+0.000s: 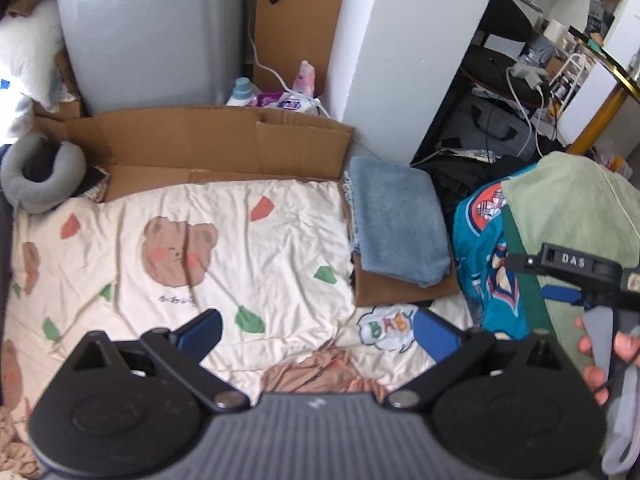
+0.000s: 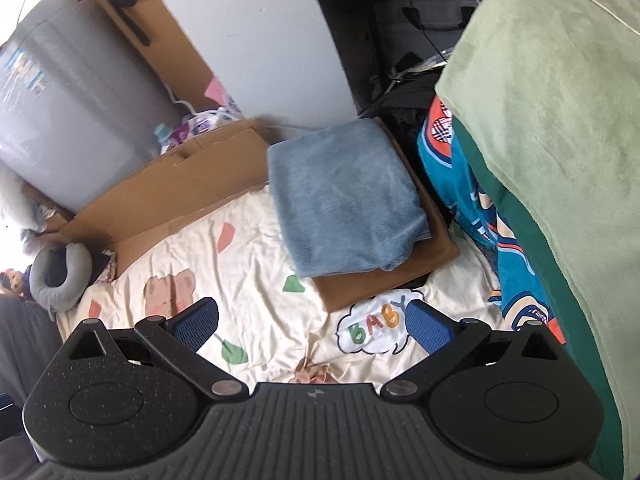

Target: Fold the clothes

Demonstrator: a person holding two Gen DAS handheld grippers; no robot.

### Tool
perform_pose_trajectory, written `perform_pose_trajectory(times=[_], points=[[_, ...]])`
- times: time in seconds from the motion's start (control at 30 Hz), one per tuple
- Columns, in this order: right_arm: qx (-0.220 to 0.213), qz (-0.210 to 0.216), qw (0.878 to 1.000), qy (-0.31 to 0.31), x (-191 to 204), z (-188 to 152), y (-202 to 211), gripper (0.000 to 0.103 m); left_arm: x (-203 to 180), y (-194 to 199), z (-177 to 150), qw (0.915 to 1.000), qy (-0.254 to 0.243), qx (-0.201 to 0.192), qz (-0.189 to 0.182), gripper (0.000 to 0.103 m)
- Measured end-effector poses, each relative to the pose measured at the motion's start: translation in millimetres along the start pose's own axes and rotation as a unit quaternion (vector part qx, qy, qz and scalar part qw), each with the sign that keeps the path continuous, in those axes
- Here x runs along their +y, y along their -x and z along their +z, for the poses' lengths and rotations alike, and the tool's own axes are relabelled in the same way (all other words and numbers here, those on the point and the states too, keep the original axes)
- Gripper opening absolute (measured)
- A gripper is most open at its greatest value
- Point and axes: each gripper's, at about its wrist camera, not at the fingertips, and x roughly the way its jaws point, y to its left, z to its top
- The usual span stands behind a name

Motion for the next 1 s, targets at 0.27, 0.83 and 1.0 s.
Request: perform_pose_trajectory(times=[0.27, 0.83, 1.0], points=[[-0.003, 0.003, 0.999, 0.048, 27.0, -17.4, 19.8, 0.103, 43.2, 45.3, -15.3, 0.9993, 0.023, 0.001, 0.030, 0.102], [-0.004, 0.009, 0.983, 0.186, 94.7, -66.0, 50.3, 0.102, 92.0, 113.5, -83.4, 0.9838, 0.114, -0.106, 0.089, 0.102], [-0.003, 0.017, 0.979, 0.205, 108.1, -82.4, 57.0, 0.103, 98.1, 110.0, -106.2, 0.9804, 0.134, -0.105, 0.099, 0.102]])
